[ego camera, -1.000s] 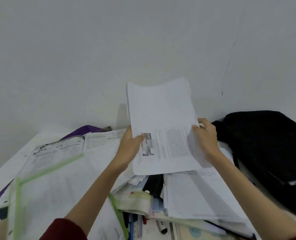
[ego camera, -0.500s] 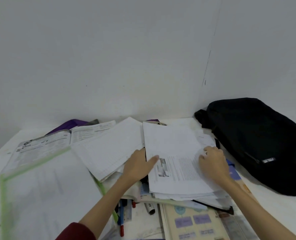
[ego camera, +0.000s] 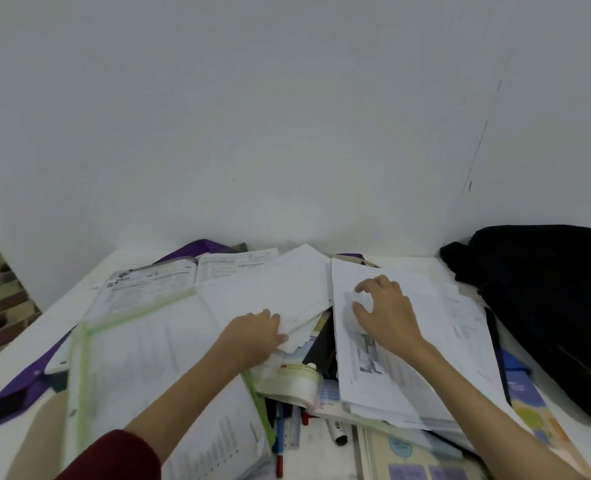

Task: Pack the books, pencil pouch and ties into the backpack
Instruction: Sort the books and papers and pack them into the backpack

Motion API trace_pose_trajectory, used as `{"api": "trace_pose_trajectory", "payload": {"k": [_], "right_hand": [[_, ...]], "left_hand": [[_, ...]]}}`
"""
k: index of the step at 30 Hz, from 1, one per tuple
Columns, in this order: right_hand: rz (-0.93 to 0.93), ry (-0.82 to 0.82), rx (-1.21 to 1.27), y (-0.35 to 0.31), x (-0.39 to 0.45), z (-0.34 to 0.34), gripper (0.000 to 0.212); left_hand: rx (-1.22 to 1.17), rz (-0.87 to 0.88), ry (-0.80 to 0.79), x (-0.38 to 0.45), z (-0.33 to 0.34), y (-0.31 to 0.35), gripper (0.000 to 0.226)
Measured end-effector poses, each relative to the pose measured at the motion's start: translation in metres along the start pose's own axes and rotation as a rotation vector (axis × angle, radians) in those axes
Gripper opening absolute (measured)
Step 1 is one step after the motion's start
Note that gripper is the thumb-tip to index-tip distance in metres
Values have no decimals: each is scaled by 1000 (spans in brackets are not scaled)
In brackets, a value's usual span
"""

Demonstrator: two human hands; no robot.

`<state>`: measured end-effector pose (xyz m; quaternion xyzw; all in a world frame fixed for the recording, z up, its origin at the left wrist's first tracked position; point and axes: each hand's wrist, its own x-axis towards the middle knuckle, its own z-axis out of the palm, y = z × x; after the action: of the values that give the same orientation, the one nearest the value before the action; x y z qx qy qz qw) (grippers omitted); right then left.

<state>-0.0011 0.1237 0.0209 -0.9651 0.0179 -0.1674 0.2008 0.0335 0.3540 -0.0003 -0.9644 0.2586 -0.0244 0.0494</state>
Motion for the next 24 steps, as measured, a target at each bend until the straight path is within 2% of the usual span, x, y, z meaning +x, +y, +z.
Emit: {"api": "trace_pose_trajectory", "payload": {"k": [2,4,8,12,17,22,24], "right_hand": [[-27,-57,-4,-7,8,6,29],[-48,-96,-12,-11,13,11,28],[-70,-88,28,-17,21,17,26],[-59,-48,153,-18,26,14,22],[-45,-94,264,-18,33,12,19],[-41,-133,325,-23,39,20,16],[-31,-146,369,-27,44,22,12]], "left_hand": [[173,38,43,1,11,-1,42],[210,67,94,6,21,-5,44],[238,124,183,9,-1,-15,51],[196,32,221,16,-12,-41,46],[231,-133,289,23,-37,-73,48],[200,-275,497,30,-71,-107,43],[170,-358,527,31,-95,-112,32]]}}
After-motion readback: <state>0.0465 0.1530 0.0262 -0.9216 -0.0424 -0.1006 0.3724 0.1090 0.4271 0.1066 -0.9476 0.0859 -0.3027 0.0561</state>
